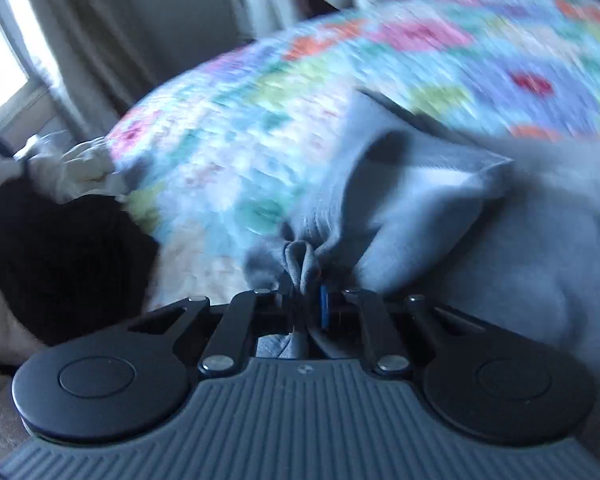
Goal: Fold clothes
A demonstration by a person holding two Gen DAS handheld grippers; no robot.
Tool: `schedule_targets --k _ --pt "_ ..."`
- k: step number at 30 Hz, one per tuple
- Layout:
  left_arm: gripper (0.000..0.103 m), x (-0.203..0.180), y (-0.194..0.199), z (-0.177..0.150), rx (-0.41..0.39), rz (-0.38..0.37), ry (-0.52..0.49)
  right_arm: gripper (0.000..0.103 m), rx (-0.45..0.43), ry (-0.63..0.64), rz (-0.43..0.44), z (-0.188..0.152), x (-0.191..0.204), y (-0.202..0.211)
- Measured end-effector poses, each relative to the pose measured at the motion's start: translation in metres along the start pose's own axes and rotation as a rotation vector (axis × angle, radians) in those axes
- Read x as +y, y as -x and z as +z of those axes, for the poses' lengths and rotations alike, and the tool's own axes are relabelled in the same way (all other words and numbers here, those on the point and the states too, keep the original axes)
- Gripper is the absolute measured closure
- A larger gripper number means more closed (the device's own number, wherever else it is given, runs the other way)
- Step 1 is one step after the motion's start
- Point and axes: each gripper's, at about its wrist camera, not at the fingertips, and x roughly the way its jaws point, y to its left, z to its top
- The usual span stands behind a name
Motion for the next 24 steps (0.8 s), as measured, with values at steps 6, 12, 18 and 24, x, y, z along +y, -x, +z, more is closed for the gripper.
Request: schedule_targets --k 6,12,18,24 --pt "0.093 0.092 0.001 0.003 -0.04 0.12 0.361 0.07 -0.064 -0.027 0.057 -0.003 0.006 0.024" --pt "0.073 0.149 -0.025 -0.026 0.161 -0.002 0.651 0.055 -0.029 -0.099 0.067 -0.026 -0.003 0.039" --pt "0.032 0.146 0.061 -0.043 0.074 0.047 0.399 0.043 0.035 -0.235 0.06 -0.083 -0.025 0.085" --pt "0.029 0.156 0.134 -0.122 0.225 -0.032 0.343 0.035 0.098 -0.332 0.063 -0.14 -0.027 0.111"
